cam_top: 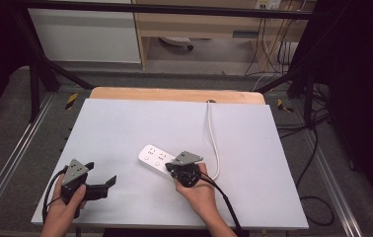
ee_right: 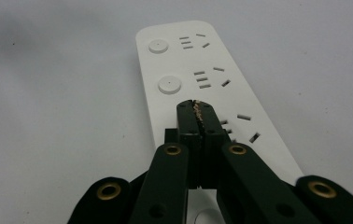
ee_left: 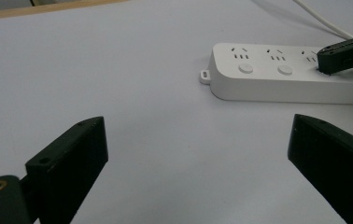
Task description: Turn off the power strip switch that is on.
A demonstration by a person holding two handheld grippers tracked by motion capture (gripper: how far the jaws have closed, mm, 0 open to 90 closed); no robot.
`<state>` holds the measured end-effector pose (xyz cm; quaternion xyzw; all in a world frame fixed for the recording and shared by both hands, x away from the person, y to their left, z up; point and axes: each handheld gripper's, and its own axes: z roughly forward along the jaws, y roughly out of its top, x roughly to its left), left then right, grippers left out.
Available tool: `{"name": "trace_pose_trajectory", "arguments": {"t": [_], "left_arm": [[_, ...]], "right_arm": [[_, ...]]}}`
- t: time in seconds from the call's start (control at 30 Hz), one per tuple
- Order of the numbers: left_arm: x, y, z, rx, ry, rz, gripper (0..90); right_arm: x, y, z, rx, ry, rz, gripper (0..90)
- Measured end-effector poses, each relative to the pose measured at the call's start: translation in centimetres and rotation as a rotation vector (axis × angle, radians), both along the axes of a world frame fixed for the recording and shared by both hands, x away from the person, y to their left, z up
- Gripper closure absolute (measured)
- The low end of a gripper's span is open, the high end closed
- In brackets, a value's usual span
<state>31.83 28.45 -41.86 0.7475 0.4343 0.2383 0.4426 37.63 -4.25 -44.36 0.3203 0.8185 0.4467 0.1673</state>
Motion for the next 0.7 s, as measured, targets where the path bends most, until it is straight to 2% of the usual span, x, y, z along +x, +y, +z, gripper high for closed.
{"name": "trace_pose_trajectory", "arguments": {"t": [0.1, 0.57, 0.7], "left_arm": [[0.0, -0.02, 0.0, 0.001, 0.0, -0.001, 4.8], [0.0, 0.03, 0.02, 0.0, -0.002, 0.0, 4.8], [-0.01, 0.02, 0.04, -0.003, -0.004, 0.001, 4.8]], "right_arm": [[0.03, -0.09, 0.14, 0.018, -0.001, -0.006, 90.0], [0.1, -0.22, 0.11, 0.032, 0.008, -0.01, 90.0], [0.15, -0.39, 0.04, 0.068, 0.034, -0.008, 90.0]]}}
